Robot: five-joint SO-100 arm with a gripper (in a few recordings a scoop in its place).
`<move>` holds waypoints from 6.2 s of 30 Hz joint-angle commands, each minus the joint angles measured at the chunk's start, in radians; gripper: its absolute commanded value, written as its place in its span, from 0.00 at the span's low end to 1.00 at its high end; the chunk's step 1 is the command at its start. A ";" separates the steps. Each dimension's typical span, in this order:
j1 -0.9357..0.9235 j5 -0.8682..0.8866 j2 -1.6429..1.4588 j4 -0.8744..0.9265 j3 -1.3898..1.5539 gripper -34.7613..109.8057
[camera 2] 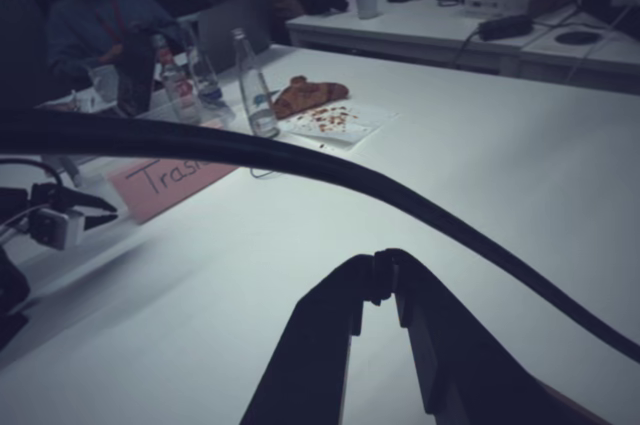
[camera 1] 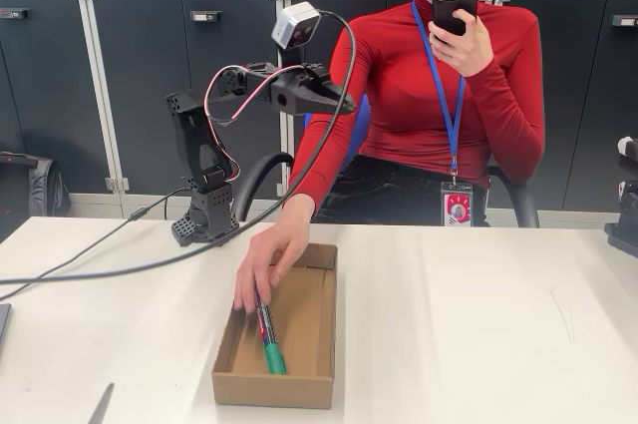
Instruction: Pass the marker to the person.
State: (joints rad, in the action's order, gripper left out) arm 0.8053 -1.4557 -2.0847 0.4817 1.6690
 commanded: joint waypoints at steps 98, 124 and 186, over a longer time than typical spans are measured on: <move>-0.400 0.664 -1.250 0.581 1.479 0.21; -0.388 0.637 -1.252 0.591 1.482 0.21; -0.417 0.638 -1.250 0.546 1.496 0.21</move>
State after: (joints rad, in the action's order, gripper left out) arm 0.3927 -0.8237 -3.3241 1.0508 3.1539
